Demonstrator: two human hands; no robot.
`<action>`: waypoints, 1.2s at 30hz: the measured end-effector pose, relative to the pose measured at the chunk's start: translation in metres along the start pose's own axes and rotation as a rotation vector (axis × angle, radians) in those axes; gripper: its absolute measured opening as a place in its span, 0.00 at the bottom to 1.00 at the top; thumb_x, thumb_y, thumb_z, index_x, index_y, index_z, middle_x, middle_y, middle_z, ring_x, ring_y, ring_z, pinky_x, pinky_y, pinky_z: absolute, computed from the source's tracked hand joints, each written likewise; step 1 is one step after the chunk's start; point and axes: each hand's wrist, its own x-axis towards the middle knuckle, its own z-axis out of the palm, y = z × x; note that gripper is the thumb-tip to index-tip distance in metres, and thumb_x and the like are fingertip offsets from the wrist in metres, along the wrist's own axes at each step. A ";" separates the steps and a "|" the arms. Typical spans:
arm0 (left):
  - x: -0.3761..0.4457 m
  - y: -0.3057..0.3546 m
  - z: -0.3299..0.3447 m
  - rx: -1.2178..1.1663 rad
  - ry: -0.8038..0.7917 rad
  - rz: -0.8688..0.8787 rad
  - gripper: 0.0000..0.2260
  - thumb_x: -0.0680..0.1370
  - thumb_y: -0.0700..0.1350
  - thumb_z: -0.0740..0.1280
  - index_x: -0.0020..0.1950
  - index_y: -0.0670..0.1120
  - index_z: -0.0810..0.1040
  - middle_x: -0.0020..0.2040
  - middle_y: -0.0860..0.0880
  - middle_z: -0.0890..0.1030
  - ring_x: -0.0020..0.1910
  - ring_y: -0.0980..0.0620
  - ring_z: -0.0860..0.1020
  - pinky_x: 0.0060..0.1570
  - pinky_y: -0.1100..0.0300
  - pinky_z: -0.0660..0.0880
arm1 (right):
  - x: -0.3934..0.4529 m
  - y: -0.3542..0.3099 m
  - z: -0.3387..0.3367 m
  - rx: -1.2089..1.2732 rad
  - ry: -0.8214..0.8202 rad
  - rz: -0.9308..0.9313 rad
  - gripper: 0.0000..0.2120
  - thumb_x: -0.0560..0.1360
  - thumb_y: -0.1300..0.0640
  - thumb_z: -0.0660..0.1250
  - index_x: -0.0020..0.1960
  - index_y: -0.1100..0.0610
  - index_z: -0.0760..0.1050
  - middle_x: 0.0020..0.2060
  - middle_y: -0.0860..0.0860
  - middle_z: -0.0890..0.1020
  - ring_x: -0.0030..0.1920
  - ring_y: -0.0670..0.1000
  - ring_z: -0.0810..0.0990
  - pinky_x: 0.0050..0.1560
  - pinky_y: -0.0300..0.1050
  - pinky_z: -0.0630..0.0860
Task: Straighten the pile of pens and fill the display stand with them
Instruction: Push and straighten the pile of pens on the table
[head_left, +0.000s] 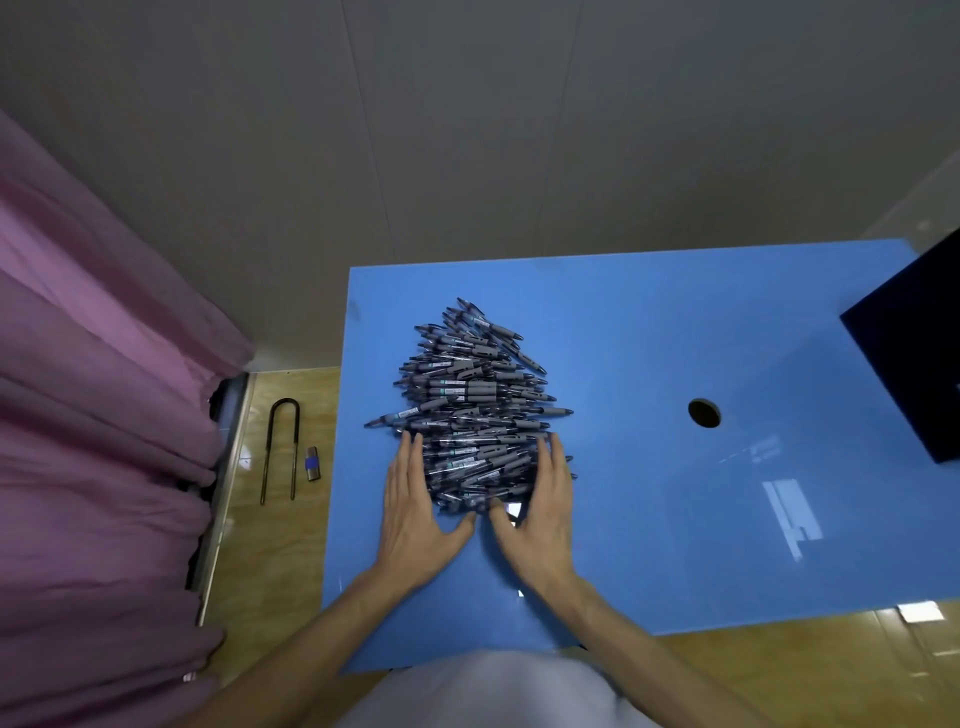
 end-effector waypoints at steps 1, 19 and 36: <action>0.000 -0.002 -0.001 -0.013 -0.003 -0.015 0.53 0.72 0.66 0.70 0.84 0.46 0.44 0.85 0.49 0.47 0.83 0.51 0.47 0.80 0.43 0.55 | 0.001 0.003 -0.003 0.011 0.012 0.029 0.43 0.74 0.44 0.66 0.82 0.58 0.52 0.82 0.51 0.52 0.82 0.49 0.49 0.80 0.58 0.55; 0.053 -0.026 -0.025 0.028 0.062 -0.322 0.38 0.83 0.61 0.58 0.84 0.45 0.45 0.85 0.47 0.47 0.83 0.49 0.45 0.81 0.52 0.44 | 0.004 0.051 -0.063 -0.344 -0.530 -0.843 0.35 0.75 0.37 0.68 0.77 0.54 0.69 0.82 0.55 0.55 0.82 0.59 0.52 0.79 0.66 0.52; 0.067 -0.002 -0.024 -0.262 0.019 -0.218 0.31 0.84 0.55 0.61 0.84 0.50 0.51 0.83 0.54 0.53 0.81 0.56 0.52 0.78 0.57 0.53 | 0.014 0.039 -0.021 -0.378 -0.258 -0.957 0.10 0.83 0.50 0.66 0.60 0.53 0.80 0.58 0.47 0.80 0.56 0.53 0.77 0.52 0.47 0.75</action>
